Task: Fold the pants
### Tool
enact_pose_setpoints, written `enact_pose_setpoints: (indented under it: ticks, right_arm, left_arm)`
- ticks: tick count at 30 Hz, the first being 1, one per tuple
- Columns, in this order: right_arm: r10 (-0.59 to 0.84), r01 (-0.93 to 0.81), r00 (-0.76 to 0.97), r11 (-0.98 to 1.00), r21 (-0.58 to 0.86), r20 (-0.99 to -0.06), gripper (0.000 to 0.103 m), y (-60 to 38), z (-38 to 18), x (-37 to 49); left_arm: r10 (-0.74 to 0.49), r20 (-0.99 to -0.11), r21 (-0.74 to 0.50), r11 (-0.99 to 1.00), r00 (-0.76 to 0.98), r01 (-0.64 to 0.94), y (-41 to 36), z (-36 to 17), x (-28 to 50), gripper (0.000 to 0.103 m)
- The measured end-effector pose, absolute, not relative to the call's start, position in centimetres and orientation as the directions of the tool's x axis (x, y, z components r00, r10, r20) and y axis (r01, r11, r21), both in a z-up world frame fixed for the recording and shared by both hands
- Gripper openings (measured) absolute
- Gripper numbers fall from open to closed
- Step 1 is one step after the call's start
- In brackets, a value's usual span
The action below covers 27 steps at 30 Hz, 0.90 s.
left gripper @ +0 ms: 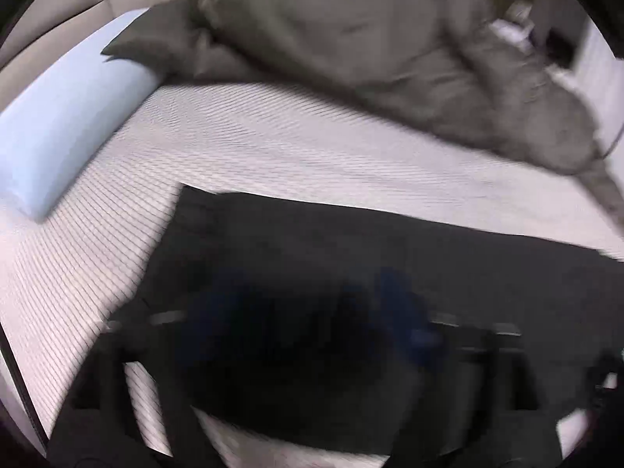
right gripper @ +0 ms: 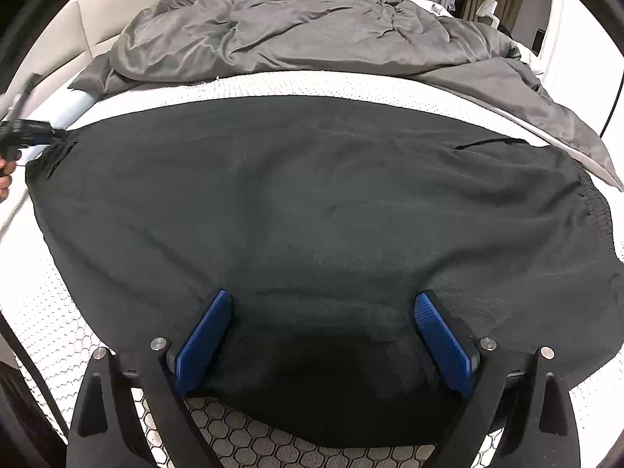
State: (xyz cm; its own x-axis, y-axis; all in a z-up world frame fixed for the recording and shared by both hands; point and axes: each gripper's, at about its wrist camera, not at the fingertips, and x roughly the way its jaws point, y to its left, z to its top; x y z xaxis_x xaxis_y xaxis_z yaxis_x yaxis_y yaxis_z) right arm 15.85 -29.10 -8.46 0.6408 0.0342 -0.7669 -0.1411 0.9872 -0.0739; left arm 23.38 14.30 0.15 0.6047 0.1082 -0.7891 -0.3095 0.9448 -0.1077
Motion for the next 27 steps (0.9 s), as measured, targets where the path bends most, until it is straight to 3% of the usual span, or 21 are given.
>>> enact_pose_setpoints:
  ticks: [6,9,13,17,20,21,23,27]
  right_arm:
    - [0.063,-0.157,0.696,0.985,-0.065,-0.715,0.097,-28.7,-6.5,14.2]
    - [0.105,-0.216,0.698,0.974,-0.069,-0.708,0.097,-28.4,-6.1,13.1]
    - [0.055,-0.207,0.658,0.972,-0.110,-0.751,0.096,-31.5,-7.7,12.6]
    - [0.002,-0.025,0.678,0.999,-0.020,-0.735,0.096,-40.8,-7.2,11.5]
    - [-0.268,0.298,0.639,0.951,-0.090,-0.721,0.096,-47.7,-7.4,10.6]
    - [-0.286,0.378,0.628,0.925,-0.038,-0.723,0.095,-50.0,-7.4,10.1]
    - [-0.246,0.422,0.656,0.903,0.076,-0.714,0.087,-51.8,-6.8,9.3]
    - [-0.259,0.369,0.710,0.929,0.033,-0.655,0.087,-48.8,-4.6,10.0]
  left_arm:
    - [-0.059,-0.744,-0.200,0.970,0.666,-0.138,1.9,0.7,19.5,0.102]
    - [-0.087,-0.769,-0.158,0.986,0.633,-0.058,-4.8,-1.1,18.6,0.102]
    - [-0.056,-0.813,-0.050,0.998,0.580,0.026,-10.9,-3.6,18.1,0.102]
    - [-0.053,-0.830,-0.028,0.998,0.555,0.053,-11.5,-5.7,16.7,0.102]
    - [-0.095,-0.826,-0.076,0.995,0.556,0.057,-9.8,-6.0,17.0,0.102]
    - [-0.098,-0.826,-0.080,0.995,0.556,0.057,-9.2,-6.1,17.2,0.102]
    - [-0.094,-0.825,-0.073,0.995,0.557,0.061,-8.4,-6.3,17.9,0.102]
    - [-0.085,-0.821,-0.061,0.996,0.564,0.061,-7.9,-6.5,18.1,0.102]
